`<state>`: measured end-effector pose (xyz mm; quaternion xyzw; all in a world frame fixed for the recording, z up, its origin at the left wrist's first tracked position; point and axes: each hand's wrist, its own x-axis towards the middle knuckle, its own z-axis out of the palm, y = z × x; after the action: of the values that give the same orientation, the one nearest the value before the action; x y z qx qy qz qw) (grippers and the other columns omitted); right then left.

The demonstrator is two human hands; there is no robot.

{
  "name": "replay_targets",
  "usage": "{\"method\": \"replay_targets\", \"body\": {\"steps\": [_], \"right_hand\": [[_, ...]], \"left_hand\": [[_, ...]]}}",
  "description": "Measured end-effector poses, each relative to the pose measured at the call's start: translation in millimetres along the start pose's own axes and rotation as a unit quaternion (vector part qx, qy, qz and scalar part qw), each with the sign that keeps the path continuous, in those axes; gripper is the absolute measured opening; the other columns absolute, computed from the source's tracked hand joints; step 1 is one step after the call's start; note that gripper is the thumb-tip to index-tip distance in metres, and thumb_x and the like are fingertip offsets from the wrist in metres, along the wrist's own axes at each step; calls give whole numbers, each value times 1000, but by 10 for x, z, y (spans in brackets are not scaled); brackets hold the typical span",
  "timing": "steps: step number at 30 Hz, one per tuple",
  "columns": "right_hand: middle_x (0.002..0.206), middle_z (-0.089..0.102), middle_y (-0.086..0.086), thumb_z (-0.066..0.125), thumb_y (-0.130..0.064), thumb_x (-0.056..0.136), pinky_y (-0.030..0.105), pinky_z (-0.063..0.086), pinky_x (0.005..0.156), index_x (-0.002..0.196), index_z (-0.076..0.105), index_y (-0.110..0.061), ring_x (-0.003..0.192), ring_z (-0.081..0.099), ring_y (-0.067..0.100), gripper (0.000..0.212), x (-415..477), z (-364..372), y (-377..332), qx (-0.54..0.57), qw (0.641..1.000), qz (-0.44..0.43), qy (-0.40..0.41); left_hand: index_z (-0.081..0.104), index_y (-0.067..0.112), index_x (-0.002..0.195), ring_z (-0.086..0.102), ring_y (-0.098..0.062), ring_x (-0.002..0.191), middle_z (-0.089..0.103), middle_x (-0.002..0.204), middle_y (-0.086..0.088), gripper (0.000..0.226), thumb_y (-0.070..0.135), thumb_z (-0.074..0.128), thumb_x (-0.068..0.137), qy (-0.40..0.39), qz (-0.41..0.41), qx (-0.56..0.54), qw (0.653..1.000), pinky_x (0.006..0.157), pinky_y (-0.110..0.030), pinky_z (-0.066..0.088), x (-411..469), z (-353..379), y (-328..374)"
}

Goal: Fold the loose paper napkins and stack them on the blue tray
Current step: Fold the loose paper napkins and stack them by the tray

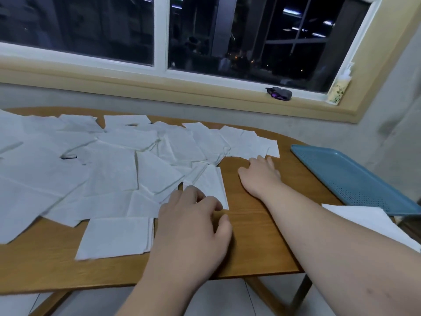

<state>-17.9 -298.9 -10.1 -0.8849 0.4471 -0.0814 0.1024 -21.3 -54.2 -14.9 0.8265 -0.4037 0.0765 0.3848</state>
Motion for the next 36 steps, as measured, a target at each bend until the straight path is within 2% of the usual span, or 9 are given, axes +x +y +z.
{"method": "replay_targets", "body": {"steps": [3,7,16,20,24,27,29,32,36], "right_hand": [[158,33,5,30,-51,93,53,20,118,148,39,-12,151,11,27,68,77,-17,-14,-5,1000,21,-13],[144,49,9,32,-52,92,53,30,112,138,51,-11,139,33,28,64,5,-28,-16,-17,1000,24,4],[126,41,6,33,-52,97,45,42,105,128,50,-17,112,47,25,50,-643,-122,145,-5,1000,3,17],[117,38,-1,32,-58,97,40,42,104,129,51,-22,107,46,18,52,-1167,-183,242,-2,1000,-17,5],[123,34,-6,34,-64,96,33,39,108,143,38,-30,118,39,13,59,-1749,-220,268,-8,999,-30,6],[127,32,-7,31,-68,94,36,29,116,149,29,-34,126,30,12,65,-2058,-233,224,-43,998,-46,-2],[122,30,-7,32,-71,92,37,27,117,148,28,-36,125,27,13,66,-2103,-236,241,-42,997,-58,-9],[113,29,-10,33,-68,91,33,28,112,139,41,-37,119,25,10,58,-2039,-201,303,2,997,-77,22],[131,36,-15,26,-64,85,34,23,117,118,64,-35,132,18,4,59,-1894,-167,371,64,990,-103,74]], "left_hand": [[65,40,105,35,-3,98,43,96,20,25,51,49,89,-6,8,1,1000,95,-27,34,-29,-17,3],[64,39,106,34,-2,98,44,97,20,25,50,48,91,-4,12,4,1000,94,-26,33,-44,-31,-1],[65,40,105,33,-2,97,43,95,22,25,50,48,90,-10,16,12,1000,91,-24,32,-31,-29,8],[66,38,102,35,-2,95,44,93,21,24,49,50,90,-12,25,17,999,90,-26,35,-53,-36,9],[65,39,105,35,-1,96,46,97,21,27,51,47,91,-25,43,16,999,90,-24,36,-93,-67,6],[65,40,100,36,0,95,46,94,22,30,55,42,87,-38,66,22,997,84,-24,36,-103,-67,-1],[64,41,94,38,-1,93,47,91,22,29,56,41,84,-51,85,29,995,81,-25,38,-102,-54,-2],[61,43,92,43,-2,93,47,90,22,22,55,44,86,-68,117,46,990,79,-28,42,-117,-37,1],[65,41,97,47,-5,92,48,93,22,24,52,47,88,-81,147,70,983,80,-31,46,-115,-12,7]]}}
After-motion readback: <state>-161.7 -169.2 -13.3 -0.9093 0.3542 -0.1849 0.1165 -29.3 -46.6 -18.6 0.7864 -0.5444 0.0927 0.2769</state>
